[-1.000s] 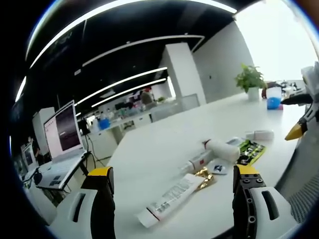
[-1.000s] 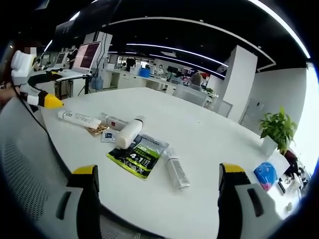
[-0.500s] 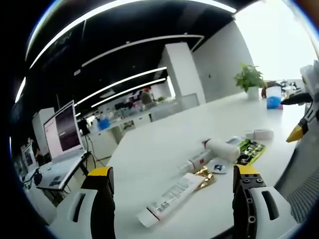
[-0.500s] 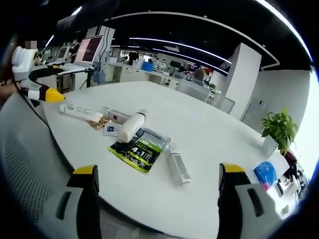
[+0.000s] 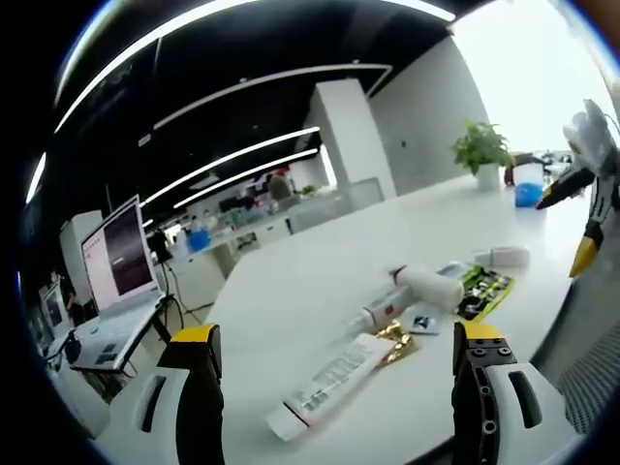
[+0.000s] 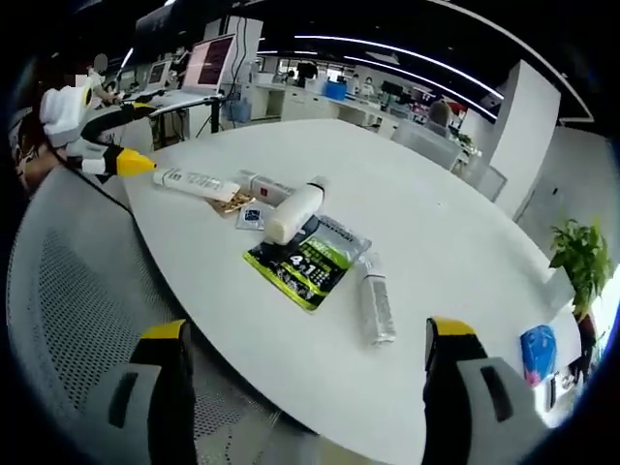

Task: Arrange the skincare products in the storage area until every visible bottle or jar stands upright without overlapping.

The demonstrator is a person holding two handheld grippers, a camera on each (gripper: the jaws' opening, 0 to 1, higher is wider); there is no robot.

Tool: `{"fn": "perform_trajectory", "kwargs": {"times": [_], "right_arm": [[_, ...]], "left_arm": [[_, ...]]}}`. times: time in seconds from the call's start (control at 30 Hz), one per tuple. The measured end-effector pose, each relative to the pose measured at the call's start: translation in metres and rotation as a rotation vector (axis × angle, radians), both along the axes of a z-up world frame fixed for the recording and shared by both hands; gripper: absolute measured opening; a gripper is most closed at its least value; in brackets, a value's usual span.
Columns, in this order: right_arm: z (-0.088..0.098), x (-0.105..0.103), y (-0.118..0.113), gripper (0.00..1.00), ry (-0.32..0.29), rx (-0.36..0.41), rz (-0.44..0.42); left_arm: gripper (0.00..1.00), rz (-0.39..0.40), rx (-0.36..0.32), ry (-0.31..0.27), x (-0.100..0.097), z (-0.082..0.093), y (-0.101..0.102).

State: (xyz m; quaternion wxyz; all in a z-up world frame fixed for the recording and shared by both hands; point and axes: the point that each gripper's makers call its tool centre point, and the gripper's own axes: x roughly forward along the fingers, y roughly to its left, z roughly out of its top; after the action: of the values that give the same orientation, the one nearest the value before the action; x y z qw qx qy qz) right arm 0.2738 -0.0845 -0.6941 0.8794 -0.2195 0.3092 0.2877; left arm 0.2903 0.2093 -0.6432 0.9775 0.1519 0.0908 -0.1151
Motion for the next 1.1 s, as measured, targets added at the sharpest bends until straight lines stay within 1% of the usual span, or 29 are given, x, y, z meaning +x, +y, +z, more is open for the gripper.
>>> {"fn": "perform_trajectory", "kwargs": {"times": [0.03,0.17,0.23,0.3,0.37,0.47,0.53,0.6,0.67,0.7,0.77,0.9,1.03,1.1], "right_arm": [[0.001,0.000,0.001,1.00,0.011,-0.005,0.009],[0.011,0.008,0.008,1.00,0.025,-0.028,0.077],[0.016,0.013,0.010,1.00,0.037,-0.028,0.091],[0.022,0.016,0.015,1.00,0.061,-0.022,0.119],[0.027,0.021,0.019,1.00,0.069,-0.021,0.138],[0.031,0.027,0.024,1.00,0.090,-0.038,0.173],[0.038,0.033,0.031,1.00,0.097,-0.025,0.197],[0.044,0.039,0.038,1.00,0.096,0.007,0.206],[0.048,0.044,0.041,1.00,0.100,0.022,0.207],[0.051,0.048,0.046,1.00,0.112,0.040,0.210],[0.052,0.053,0.049,1.00,0.123,0.042,0.214],[0.057,0.066,0.054,1.00,0.125,0.026,0.236],[0.060,0.079,0.063,1.00,0.180,0.037,0.257],[0.061,0.085,0.069,1.00,0.195,0.041,0.258]], "left_arm": [[0.97,-0.001,0.004,-0.003,0.000,0.000,0.000],[0.97,0.000,0.000,-0.006,0.000,0.001,0.000],[0.97,0.001,-0.002,-0.006,-0.001,0.002,0.000],[0.97,0.004,-0.003,-0.008,-0.001,0.002,0.000],[0.97,0.005,-0.007,-0.010,-0.001,0.003,0.000],[0.97,0.004,-0.010,-0.008,-0.001,0.003,0.000],[0.97,0.004,-0.010,-0.008,-0.001,0.002,0.001],[0.97,0.004,-0.010,-0.005,-0.001,0.002,0.001],[0.97,0.002,-0.012,-0.004,-0.001,0.002,0.000],[0.97,0.003,-0.011,-0.004,-0.001,0.002,0.001],[0.97,0.002,-0.012,-0.007,-0.001,0.003,0.001],[0.97,0.003,-0.014,-0.008,-0.001,0.003,0.001],[0.97,0.003,-0.014,-0.007,-0.001,0.003,0.001],[0.97,0.004,-0.015,-0.010,-0.001,0.003,0.002]]}}
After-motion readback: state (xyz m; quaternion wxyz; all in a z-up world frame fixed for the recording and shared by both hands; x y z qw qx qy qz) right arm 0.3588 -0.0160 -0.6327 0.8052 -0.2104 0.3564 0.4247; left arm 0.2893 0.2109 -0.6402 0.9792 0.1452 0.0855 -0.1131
